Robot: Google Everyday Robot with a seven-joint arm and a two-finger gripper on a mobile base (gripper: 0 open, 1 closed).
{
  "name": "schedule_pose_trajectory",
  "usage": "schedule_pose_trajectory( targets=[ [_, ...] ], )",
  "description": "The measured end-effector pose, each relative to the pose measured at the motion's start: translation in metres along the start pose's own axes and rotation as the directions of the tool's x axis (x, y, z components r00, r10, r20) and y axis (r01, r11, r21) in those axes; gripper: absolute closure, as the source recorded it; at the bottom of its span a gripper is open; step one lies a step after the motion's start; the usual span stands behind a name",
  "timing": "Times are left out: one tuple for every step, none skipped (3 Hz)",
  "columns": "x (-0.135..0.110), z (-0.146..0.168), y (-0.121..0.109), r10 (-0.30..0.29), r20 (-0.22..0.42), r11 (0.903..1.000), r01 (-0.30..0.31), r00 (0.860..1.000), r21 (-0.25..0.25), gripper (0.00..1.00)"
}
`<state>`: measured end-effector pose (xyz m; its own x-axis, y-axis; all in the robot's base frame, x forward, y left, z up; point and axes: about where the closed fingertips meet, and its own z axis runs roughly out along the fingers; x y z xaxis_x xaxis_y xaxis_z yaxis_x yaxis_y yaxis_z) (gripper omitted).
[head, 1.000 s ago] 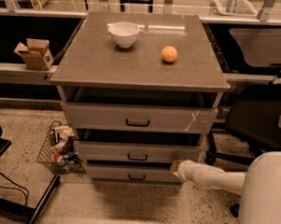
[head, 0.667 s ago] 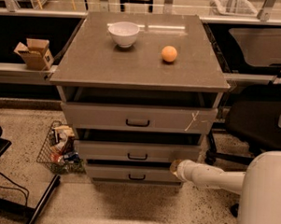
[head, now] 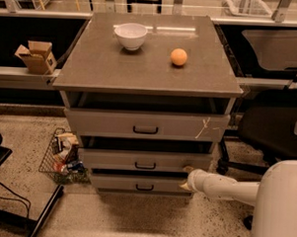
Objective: Close middle drawer
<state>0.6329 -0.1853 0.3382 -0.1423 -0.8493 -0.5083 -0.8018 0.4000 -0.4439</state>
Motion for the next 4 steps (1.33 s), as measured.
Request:
schedule_pose_trajectory(
  targets=[
    [0.000,0.000,0.000,0.000,0.000,1.0000,0.000,1.000,0.000,0.02],
    [0.000,0.000,0.000,0.000,0.000,1.0000,0.000,1.000,0.000,0.24],
    [0.000,-0.001,0.002,0.000,0.000,1.0000,0.000,1.000,0.000,0.48],
    [-0.008,-0.037,0.004,-0.025,-0.041,0.9995,0.025,0.999,-0.020,0.79]
  ],
)
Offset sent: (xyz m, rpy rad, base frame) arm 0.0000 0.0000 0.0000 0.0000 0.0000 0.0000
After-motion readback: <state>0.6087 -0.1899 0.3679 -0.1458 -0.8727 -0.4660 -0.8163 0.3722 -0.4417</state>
